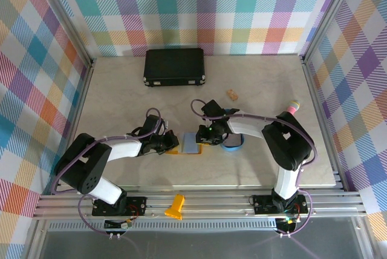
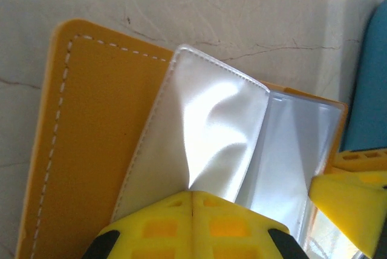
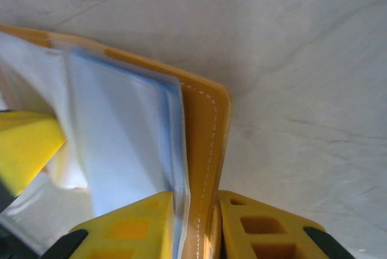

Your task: Put the credit cards into the card holder

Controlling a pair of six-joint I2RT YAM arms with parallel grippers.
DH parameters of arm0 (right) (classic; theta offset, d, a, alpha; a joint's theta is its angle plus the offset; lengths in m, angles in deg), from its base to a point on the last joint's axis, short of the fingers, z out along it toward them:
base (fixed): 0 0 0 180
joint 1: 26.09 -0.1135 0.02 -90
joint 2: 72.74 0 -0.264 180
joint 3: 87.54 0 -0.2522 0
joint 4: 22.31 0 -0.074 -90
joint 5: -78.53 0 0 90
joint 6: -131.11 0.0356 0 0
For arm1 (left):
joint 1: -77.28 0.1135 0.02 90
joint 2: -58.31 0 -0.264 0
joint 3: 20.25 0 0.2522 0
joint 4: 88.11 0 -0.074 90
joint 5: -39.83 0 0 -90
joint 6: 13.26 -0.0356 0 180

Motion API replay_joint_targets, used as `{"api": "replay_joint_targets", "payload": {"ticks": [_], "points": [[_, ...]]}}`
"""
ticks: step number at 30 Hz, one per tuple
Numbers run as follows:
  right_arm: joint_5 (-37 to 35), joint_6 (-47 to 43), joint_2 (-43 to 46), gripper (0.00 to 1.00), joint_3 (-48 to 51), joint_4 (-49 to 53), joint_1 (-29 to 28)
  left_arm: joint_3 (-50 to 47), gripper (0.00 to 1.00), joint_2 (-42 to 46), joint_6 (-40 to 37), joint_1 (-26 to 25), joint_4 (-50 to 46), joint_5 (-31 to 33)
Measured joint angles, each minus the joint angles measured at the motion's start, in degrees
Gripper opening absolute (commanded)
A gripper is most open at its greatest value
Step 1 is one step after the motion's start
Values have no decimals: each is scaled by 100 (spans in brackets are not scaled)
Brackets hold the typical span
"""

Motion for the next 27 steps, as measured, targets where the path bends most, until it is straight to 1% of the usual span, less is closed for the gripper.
{"api": "replay_joint_targets", "payload": {"ticks": [7, 10, 15, 21, 27], "points": [[-675, -345, -96, 35, -249, 404, -184, -24, 0, 142, 26, 7, -149, 76], [-809, -450, -96, 36, -286, 487, -227, -85, 0, 304, 42, 11, -212, 107], [-815, -511, -96, 37, -289, 487, -243, -127, 0, 457, 90, 11, -142, 22], [-734, -516, -61, 42, -295, 509, -240, -127, 0, 575, 149, 9, -131, -111], [-597, -514, 278, 44, -319, 549, -212, -125, 0, 586, 153, -33, -131, -210]]}}
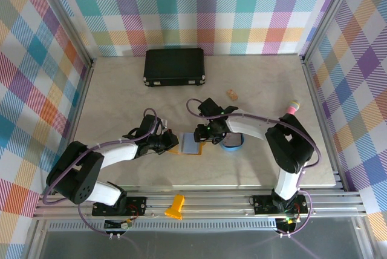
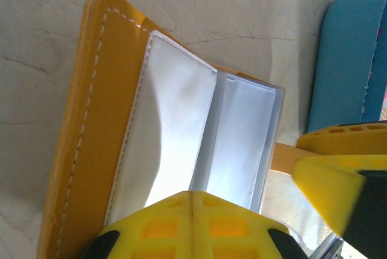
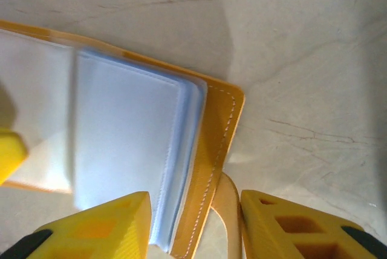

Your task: Put the credit cards into the card holder

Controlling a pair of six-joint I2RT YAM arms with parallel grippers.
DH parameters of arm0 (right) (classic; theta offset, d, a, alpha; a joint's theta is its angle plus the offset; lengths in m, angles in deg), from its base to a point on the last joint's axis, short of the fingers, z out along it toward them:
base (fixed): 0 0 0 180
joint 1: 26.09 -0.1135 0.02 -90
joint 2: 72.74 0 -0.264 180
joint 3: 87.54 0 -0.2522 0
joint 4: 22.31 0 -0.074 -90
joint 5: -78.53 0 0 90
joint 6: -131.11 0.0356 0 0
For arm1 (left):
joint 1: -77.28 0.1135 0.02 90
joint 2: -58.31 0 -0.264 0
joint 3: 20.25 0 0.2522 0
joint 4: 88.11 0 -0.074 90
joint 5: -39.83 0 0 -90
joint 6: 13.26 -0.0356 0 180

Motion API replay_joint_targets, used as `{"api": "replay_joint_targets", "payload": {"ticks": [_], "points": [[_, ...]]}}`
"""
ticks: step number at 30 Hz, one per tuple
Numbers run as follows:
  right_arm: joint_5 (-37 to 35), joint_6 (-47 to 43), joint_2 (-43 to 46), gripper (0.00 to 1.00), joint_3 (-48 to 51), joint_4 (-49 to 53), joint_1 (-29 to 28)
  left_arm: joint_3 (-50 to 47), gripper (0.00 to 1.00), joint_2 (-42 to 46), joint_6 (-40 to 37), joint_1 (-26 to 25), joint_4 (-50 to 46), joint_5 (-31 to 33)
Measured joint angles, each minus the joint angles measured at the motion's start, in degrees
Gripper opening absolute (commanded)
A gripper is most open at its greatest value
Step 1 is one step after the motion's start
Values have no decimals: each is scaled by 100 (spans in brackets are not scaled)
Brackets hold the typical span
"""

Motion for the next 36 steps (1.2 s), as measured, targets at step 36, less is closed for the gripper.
{"api": "replay_joint_targets", "payload": {"ticks": [36], "points": [[638, -5331, 4192, 70, 1878, -168, 1427, -20, 0, 511, -363, -4, -229, 162]]}}
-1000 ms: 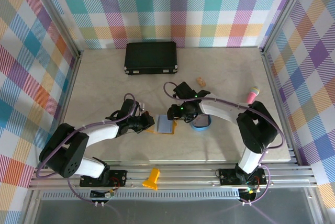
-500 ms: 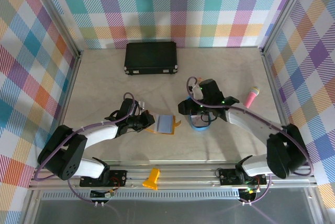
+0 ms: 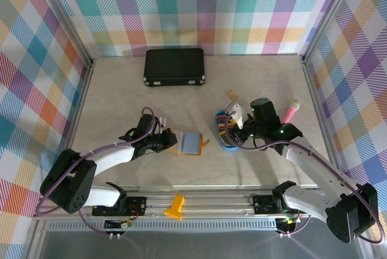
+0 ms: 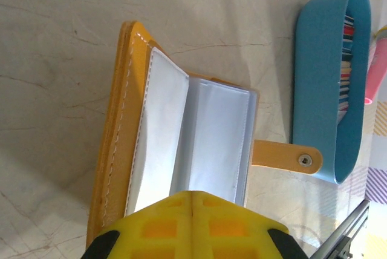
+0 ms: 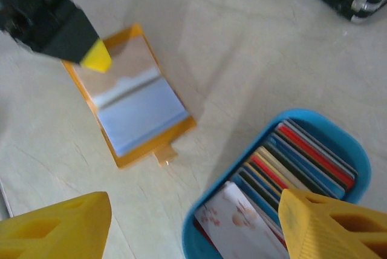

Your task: Put the credit cards into the card holder

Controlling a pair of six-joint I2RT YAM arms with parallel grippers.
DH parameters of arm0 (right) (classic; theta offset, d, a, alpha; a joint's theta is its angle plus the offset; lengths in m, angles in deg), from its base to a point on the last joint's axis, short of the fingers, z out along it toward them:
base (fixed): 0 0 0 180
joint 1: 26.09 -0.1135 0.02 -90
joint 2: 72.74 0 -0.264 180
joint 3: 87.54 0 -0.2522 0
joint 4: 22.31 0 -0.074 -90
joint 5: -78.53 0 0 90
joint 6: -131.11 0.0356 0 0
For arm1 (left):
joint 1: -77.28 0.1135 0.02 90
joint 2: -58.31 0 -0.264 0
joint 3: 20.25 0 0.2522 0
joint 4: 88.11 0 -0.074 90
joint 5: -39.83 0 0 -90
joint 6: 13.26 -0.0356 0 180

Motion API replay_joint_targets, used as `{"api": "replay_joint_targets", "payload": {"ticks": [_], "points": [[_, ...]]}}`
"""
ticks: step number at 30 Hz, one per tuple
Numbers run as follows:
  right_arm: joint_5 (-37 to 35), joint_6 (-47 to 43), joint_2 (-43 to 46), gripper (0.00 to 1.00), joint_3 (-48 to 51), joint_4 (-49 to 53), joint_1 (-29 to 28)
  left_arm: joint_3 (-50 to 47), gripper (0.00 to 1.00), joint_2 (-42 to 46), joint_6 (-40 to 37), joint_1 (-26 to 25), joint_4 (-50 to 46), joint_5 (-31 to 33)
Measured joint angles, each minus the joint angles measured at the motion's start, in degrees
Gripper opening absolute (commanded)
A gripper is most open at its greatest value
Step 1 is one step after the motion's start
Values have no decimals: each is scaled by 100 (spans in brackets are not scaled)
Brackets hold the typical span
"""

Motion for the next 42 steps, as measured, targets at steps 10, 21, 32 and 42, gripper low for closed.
{"api": "replay_joint_targets", "payload": {"ticks": [10, 21, 32, 42], "points": [[-393, -1071, -621, 68, -308, 601, 374, -90, 0, -11, -271, 0, -289, 168], [-308, -1572, -1036, 68, -450, 643, 540, -90, 0, -225, -396, 0, -428, 328], [24, -2496, -1167, 69, -446, 721, 616, -92, 0, -332, -393, -2, -356, 308], [-236, -3097, -1641, 67, -428, 817, 664, -94, 0, -380, -398, -2, -339, 306]]}}
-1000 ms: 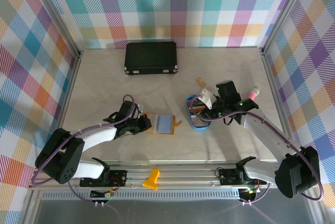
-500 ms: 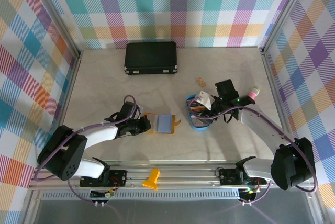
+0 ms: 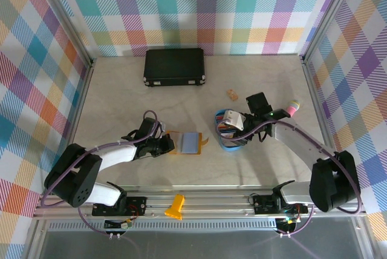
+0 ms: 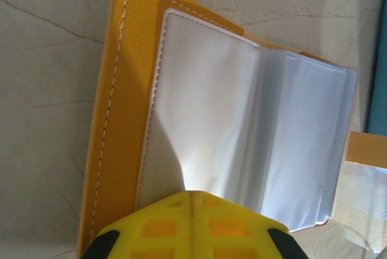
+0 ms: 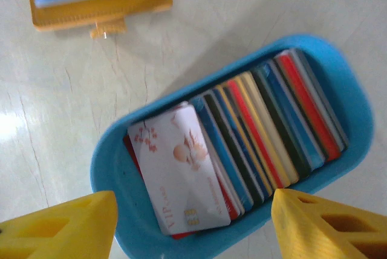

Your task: Put the credit cards into the card holder

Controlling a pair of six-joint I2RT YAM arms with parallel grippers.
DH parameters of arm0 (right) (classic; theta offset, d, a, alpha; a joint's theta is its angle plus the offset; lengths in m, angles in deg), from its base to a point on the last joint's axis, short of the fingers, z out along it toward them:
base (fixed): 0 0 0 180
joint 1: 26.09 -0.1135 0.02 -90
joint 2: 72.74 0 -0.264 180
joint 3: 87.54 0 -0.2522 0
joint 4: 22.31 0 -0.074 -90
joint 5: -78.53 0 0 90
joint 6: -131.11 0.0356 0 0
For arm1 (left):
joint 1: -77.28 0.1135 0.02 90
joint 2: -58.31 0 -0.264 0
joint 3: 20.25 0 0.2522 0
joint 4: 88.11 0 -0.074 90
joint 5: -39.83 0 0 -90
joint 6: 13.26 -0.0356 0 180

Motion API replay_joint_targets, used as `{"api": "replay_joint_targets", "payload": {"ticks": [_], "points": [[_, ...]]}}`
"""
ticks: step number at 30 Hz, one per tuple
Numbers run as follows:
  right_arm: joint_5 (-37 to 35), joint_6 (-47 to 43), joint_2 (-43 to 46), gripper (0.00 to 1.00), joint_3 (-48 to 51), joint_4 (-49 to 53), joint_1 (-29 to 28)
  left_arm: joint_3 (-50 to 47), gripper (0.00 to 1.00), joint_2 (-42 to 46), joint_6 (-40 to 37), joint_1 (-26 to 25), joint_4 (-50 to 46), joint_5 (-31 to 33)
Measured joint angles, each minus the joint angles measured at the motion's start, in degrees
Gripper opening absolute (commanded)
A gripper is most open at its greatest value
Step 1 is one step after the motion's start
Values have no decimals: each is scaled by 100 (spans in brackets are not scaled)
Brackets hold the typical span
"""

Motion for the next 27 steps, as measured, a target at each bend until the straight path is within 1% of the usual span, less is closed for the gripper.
{"api": "replay_joint_targets", "payload": {"ticks": [4, 7, 10, 20, 27], "points": [[-247, -223, -437, 66, -94, 66, 9, 0, 0, -33, 0, 2, 0, 0], [-343, -450, -737, 64, -240, 83, 9, 0, 0, -46, 0, 2, 20, 0], [-428, -647, -933, 64, -363, 61, 9, 0, 0, -98, 0, 2, 70, -4], [-254, -1261, -1088, 68, -378, 11, 9, 2, 0, -142, 0, 2, 131, -24], [-166, -1480, -1211, 67, -378, -55, 9, 7, 0, -155, -17, 2, 149, -57]]}}
